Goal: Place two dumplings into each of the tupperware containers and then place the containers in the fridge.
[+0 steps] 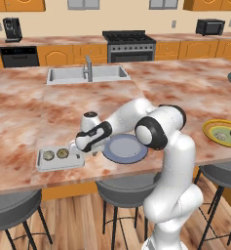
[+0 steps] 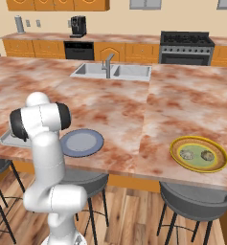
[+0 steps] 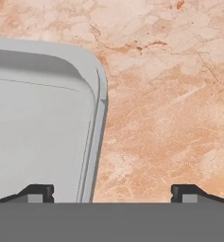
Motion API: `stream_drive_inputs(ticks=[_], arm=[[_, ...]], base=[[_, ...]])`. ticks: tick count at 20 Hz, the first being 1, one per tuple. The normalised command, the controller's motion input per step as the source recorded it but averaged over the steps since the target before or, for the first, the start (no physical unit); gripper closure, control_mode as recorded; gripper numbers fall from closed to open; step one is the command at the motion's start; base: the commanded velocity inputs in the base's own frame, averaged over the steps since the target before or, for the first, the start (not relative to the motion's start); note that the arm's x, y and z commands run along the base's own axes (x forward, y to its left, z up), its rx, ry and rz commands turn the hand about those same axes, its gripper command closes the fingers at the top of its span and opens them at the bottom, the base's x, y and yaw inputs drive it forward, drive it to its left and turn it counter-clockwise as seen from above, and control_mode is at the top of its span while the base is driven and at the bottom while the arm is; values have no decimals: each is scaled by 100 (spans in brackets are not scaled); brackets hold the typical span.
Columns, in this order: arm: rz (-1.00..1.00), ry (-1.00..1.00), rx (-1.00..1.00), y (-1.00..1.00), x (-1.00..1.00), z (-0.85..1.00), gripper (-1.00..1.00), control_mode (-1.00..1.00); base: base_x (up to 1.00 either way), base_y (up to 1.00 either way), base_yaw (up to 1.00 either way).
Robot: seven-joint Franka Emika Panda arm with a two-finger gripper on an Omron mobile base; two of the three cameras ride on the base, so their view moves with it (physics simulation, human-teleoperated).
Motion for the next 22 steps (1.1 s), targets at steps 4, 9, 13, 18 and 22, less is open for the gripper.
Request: stream_drive_inputs(ticks=[4, 9, 13, 18, 22], arm=[[0, -3, 0, 4, 8, -19, -100, -100], [0, 0, 0, 10, 12, -19, -100, -100], [0, 0, 0, 10, 1, -16, 100, -100], [0, 0, 0, 0, 0, 0, 100, -100], [0, 0, 0, 0, 0, 0, 100, -100]], base=[[0, 0, 0], [0, 0, 0], [0, 0, 0], [0, 0, 0], [0, 0, 0]])
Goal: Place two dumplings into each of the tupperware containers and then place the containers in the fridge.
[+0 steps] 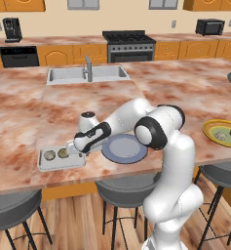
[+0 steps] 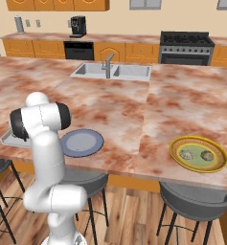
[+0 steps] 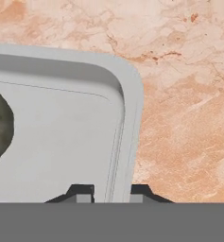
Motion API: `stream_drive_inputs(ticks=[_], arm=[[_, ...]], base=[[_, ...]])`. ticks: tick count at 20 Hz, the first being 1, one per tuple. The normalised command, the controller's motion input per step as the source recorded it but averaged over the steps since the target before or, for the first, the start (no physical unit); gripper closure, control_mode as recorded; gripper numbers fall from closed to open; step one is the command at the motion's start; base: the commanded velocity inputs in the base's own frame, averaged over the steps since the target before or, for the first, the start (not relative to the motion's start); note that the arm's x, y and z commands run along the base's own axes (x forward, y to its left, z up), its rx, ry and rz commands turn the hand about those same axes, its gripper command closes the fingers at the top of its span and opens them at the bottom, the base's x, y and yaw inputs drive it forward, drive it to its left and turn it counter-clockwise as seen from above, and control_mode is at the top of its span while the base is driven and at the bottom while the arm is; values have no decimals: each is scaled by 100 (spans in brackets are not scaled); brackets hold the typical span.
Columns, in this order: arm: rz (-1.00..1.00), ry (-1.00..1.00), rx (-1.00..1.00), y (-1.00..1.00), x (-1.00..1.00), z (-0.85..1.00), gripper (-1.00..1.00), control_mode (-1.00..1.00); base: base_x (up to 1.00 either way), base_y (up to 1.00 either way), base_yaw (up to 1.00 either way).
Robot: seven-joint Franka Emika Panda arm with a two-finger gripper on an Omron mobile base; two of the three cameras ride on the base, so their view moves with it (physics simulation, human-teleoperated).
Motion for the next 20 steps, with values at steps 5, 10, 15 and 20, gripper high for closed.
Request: stream_drive_inputs(ticks=[5, 10, 15, 20], arm=[[0, 0, 0, -2, 0, 12, 100, -100], [-1, 0, 0, -10, 0, 37, 100, -100], [-7, 4, 0, -29, 0, 52, 100, -100], [-10, 9, 0, -63, -4, 37, 100, -100]], base=[[0, 0, 0], [0, 0, 0], [0, 0, 0], [0, 0, 0]])
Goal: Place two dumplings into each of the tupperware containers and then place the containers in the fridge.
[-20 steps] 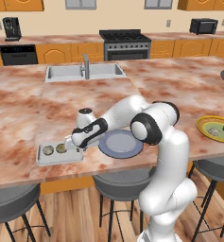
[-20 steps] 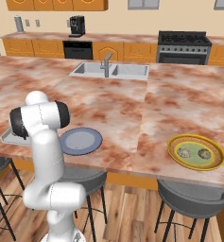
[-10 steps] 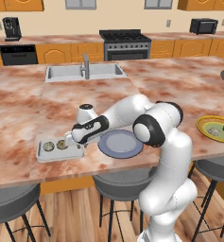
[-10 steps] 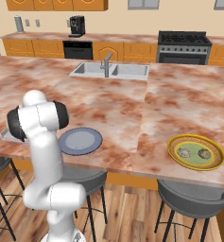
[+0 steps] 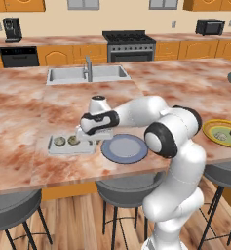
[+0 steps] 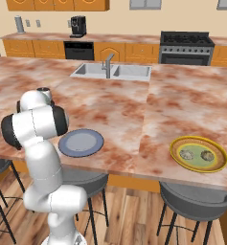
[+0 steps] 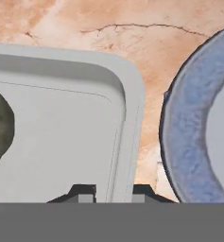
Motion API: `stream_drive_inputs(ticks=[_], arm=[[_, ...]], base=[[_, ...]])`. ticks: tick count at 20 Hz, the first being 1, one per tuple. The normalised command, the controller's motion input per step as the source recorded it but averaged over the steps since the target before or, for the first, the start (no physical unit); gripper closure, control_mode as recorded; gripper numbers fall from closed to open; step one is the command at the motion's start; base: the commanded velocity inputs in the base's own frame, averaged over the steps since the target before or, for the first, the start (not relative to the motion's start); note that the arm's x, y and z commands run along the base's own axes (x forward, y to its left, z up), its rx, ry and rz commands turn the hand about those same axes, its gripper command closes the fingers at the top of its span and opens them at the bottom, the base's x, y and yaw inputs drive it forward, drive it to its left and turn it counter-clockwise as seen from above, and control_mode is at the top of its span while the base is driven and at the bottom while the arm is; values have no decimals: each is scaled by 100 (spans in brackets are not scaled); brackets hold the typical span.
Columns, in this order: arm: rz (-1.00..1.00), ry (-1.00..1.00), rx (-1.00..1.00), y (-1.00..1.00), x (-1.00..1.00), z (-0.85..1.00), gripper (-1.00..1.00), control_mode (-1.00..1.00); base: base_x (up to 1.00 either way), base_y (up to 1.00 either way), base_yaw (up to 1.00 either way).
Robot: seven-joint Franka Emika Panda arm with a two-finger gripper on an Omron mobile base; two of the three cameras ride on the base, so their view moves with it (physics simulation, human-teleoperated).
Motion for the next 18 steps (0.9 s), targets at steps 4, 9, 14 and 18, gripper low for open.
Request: stream_drive_inputs(ticks=[4, 9, 14, 18], arm=[[-19, 11, 0, -57, -7, 23, 100, -100], [-32, 5, 0, -42, -8, 14, 100, -100], [-37, 1, 0, -31, -13, 6, 100, -100], [-40, 0, 0, -31, -12, 1, 100, -100]], base=[[0, 0, 0], [0, 0, 0], [0, 0, 0], [0, 0, 0]])
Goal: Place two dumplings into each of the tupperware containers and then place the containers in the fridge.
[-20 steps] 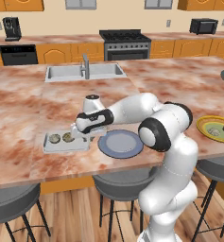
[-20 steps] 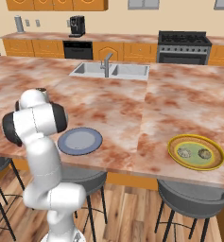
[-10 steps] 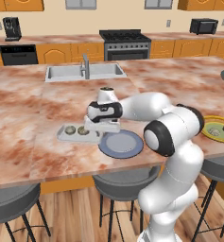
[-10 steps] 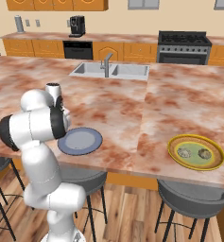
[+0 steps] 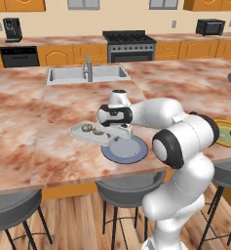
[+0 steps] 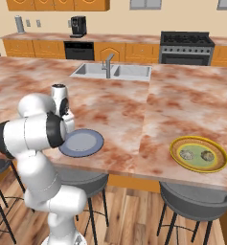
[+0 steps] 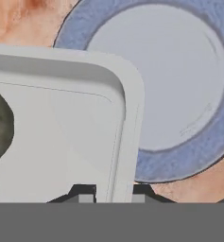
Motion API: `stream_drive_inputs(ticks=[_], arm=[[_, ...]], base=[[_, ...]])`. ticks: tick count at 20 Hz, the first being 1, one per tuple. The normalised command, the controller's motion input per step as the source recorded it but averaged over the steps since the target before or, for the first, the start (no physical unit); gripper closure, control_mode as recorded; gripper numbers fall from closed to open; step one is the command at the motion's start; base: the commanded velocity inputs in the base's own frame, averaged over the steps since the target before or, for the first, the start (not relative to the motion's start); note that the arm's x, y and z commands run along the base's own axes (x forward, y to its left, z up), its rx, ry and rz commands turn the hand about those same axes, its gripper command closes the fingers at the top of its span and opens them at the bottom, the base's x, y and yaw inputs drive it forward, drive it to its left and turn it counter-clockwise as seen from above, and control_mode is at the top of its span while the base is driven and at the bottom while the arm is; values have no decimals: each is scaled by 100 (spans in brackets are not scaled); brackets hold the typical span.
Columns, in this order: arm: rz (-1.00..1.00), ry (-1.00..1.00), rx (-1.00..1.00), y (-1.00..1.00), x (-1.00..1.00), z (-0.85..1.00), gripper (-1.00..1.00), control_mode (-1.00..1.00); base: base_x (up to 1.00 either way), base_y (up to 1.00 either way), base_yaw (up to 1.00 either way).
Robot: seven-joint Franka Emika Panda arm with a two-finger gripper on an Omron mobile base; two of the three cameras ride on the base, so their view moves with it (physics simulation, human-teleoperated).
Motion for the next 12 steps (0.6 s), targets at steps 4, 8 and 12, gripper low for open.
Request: stream_drive_inputs(ticks=[4, 8, 12], arm=[[-36, 0, 0, -28, 0, 6, 100, -100], [-40, 0, 0, -15, 0, 1, 100, -100], [-47, 0, 0, -10, -5, 1, 100, -100]], base=[[0, 0, 0], [0, 0, 0], [0, 0, 0]])
